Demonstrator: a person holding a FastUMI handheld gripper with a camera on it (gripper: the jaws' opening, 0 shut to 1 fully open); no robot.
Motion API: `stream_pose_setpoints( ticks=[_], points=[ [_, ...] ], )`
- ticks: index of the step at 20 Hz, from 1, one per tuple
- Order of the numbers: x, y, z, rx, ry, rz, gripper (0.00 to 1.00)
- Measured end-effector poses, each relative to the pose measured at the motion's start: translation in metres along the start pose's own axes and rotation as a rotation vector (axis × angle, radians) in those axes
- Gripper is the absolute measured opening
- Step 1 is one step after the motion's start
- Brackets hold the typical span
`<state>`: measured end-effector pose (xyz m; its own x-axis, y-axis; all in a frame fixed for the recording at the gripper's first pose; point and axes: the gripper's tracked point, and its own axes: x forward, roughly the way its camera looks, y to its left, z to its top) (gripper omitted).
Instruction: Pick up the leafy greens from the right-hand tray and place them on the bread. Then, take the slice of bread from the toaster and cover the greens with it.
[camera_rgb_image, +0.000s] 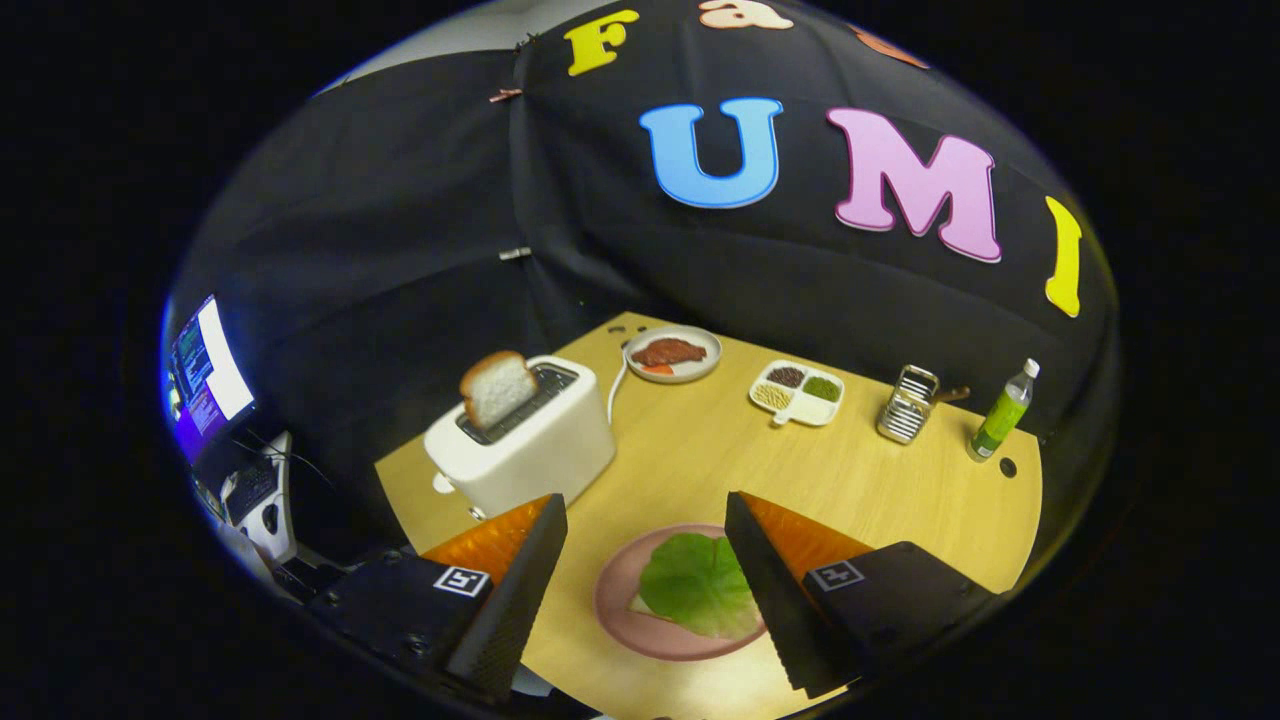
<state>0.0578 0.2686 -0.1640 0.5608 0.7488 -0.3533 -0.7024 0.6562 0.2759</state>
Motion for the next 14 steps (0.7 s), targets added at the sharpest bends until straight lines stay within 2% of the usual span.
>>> stream_pose_setpoints(
  ticks=[7, 12, 14],
  points=[
    [-0.002, 0.098, 0.082, -0.07, -0.153, 0.136, 0.99],
    [0.022, 0.157, 0.104, -0.073, -0.157, 0.213, 0.99],
    [0.04, 0.166, 0.104, -0.053, -0.141, 0.204, 0.99]
  ],
)
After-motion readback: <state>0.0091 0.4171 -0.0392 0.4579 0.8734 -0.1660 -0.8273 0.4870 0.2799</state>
